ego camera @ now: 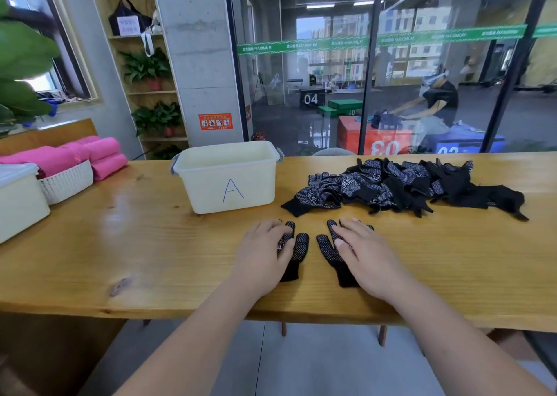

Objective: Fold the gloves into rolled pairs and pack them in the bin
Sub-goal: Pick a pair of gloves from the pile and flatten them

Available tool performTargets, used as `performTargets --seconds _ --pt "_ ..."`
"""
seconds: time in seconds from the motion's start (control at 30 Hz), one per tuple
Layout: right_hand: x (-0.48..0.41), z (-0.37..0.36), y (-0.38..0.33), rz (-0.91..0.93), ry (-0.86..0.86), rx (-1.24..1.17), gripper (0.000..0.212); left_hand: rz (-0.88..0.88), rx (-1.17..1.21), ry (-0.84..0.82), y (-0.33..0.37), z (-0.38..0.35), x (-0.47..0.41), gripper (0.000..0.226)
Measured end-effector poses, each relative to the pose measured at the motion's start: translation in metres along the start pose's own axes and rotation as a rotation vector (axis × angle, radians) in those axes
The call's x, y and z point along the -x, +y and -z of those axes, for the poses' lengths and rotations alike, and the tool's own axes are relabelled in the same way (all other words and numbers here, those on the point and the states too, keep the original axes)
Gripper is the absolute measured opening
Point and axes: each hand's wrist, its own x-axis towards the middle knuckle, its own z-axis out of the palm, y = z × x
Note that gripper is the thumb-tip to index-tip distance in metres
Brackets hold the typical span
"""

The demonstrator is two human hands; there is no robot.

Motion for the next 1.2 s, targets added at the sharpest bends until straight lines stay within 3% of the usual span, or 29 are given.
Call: performTargets --seconds 0.07,0.17,0.57,0.67,0.83,0.97,1.07,1.13,1.2 --pt "0.007 0.005 0.009 0.026 0.055 0.003 0.034 -0.040 0.043 -0.025 -0.005 0.012 0.007 0.017" --pt "0.011 0.003 0.014 0.038 0.061 0.072 0.021 -0.068 -0.012 -0.184 -0.012 0.021 0.012 0.012" --pt "0.011 -0.008 0.009 0.134 0.057 0.031 0.043 0.043 -0.035 -0.153 -0.020 0.016 0.010 0.008" --pt "0.010 -0.007 0.015 0.113 0.103 -0.112 0.040 0.090 0.034 -0.089 -0.014 0.015 0.007 0.008" --pt "0.008 -0.003 0.028 -0.034 0.220 -0.507 0.024 0.217 0.390 0.121 0.026 0.015 -0.009 0.010" --pt "0.011 0.005 0.024 -0.033 0.177 -0.614 0.033 0.182 0.561 0.039 0.061 -0.009 -0.023 0.009" --pt "0.009 -0.001 0.028 -0.035 0.164 -0.522 0.023 0.138 0.509 -0.103 0.065 -0.030 -0.025 0.006" --pt "0.008 -0.005 0.032 -0.077 0.181 -0.482 0.012 0.105 0.407 -0.100 0.057 -0.034 -0.027 0.006" --pt "0.007 -0.005 0.033 -0.103 0.194 -0.509 0.014 0.035 0.239 -0.048 0.043 -0.030 -0.029 0.008"
